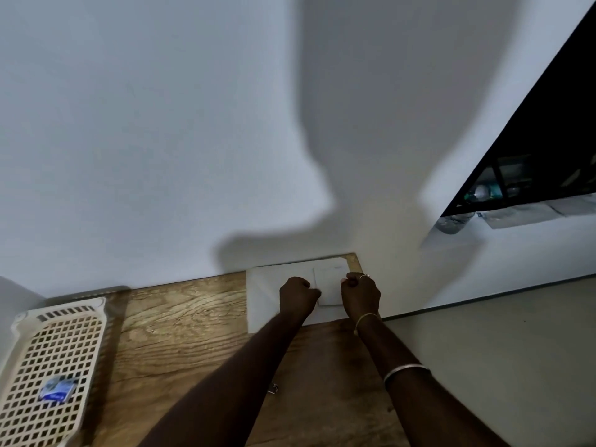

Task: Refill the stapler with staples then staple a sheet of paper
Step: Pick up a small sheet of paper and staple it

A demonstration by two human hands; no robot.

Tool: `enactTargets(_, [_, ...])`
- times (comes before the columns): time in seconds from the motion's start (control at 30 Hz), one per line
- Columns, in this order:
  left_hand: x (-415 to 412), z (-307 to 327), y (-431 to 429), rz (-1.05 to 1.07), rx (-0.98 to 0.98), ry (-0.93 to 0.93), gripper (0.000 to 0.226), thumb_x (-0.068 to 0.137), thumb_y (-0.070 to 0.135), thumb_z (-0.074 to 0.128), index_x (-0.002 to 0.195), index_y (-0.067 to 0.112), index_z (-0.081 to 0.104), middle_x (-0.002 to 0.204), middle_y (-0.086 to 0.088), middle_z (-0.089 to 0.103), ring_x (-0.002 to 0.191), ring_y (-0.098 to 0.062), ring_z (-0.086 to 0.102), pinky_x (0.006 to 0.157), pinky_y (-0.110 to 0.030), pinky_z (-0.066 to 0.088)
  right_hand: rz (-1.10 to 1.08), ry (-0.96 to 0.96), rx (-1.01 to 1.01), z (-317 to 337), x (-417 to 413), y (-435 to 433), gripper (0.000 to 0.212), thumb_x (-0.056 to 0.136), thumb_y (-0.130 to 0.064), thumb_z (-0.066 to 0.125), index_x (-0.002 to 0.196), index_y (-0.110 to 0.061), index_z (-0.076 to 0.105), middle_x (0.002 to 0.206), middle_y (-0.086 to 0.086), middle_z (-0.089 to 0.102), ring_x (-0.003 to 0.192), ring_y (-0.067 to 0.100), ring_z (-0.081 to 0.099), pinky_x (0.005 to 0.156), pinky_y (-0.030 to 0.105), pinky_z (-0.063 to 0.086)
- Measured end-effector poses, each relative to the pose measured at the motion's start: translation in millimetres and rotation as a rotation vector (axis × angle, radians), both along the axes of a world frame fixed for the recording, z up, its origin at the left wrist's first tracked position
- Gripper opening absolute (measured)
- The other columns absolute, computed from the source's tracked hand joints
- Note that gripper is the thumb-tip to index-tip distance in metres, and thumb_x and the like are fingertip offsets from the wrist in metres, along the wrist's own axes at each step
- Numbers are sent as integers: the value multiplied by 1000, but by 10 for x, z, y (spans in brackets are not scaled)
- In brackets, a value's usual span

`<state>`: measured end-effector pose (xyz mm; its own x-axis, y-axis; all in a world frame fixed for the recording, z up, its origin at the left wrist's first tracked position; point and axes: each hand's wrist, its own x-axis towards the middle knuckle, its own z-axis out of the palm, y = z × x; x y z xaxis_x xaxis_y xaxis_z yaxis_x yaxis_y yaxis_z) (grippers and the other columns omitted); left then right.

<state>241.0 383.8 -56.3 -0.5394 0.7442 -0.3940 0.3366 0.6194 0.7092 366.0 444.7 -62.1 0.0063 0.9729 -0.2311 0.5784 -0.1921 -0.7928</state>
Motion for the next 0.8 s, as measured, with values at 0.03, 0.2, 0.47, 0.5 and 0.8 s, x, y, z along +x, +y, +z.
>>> enactTargets(0.03, [5, -14, 30, 6, -16, -1, 28, 81, 20, 78, 67, 12, 55, 73, -9, 51, 71, -20, 52, 67, -28, 41, 10, -10, 1, -22, 15, 10, 26, 95, -11, 60, 118, -5, 70, 124, 15, 68, 118, 32, 61, 101, 28, 42])
enactTargets(0.2, [27, -34, 136, 53, -45, -89, 32, 78, 14, 84, 64, 12, 55, 76, -16, 64, 86, -40, 75, 85, -46, 61, 41, -66, 23, -108, 53, 37, 27, 94, -3, 56, 117, -4, 70, 123, 17, 68, 118, 35, 61, 103, 32, 42])
enactTargets(0.47, [97, -29, 222, 111, -90, -117, 43, 78, 16, 87, 54, 21, 51, 62, 4, 53, 89, -28, 72, 90, -36, 59, 60, -54, 6, -132, 90, 85, 26, 92, -1, 59, 113, -6, 73, 119, 15, 71, 116, 32, 63, 101, 28, 42])
enactTargets(0.5, [104, -14, 223, 125, -95, -137, 38, 79, 18, 86, 55, 17, 57, 65, 2, 58, 90, -26, 72, 85, -30, 57, 63, -55, 4, -138, 95, 89, 26, 92, -2, 59, 113, -6, 73, 120, 15, 71, 116, 32, 63, 102, 29, 42])
enactTargets(0.8, [160, -20, 142, 330, 9, -342, 30, 73, 0, 84, 60, 10, 60, 69, -11, 62, 58, -22, 64, 63, -34, 58, 91, -31, 18, -134, 160, -20, 25, 87, -4, 65, 111, -9, 72, 114, 13, 72, 109, 30, 66, 97, 30, 46])
